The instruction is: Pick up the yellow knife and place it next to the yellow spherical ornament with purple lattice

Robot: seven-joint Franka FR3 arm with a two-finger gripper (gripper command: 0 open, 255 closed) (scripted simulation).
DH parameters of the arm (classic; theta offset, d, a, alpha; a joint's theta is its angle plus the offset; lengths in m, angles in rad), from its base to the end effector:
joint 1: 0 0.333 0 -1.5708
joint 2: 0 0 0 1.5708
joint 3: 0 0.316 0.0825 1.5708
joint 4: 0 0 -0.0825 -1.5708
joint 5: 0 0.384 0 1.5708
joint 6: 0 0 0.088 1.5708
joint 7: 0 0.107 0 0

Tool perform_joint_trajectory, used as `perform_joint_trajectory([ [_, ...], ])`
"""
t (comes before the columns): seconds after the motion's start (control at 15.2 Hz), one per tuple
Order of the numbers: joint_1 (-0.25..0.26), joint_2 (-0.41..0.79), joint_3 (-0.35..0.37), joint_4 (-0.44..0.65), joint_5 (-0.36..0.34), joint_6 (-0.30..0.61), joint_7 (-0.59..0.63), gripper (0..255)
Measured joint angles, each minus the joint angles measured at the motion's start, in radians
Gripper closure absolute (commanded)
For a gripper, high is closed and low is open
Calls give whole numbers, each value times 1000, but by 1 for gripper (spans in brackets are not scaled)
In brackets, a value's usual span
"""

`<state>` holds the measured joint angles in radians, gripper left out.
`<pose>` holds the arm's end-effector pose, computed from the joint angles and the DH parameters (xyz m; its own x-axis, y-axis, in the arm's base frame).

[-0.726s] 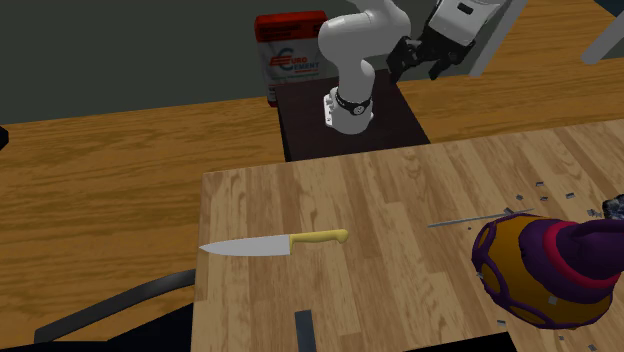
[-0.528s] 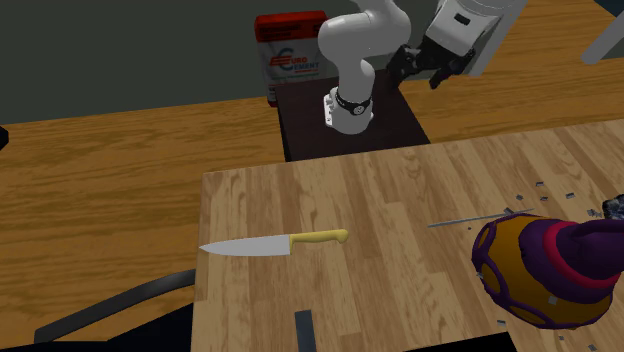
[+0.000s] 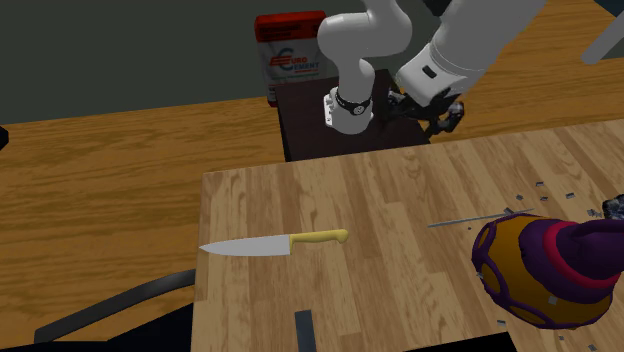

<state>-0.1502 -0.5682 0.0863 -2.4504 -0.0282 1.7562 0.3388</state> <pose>0.3637 -0.0236 0.4868 0.9098 -0.4037 -0.0960 -0.3932 -0.9127 0.1114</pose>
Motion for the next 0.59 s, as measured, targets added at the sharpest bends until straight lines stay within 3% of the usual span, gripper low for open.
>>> perform_joint_trajectory([
  [0.59, -147, 232, -14, 37, -40, 297, 305, 0],
])
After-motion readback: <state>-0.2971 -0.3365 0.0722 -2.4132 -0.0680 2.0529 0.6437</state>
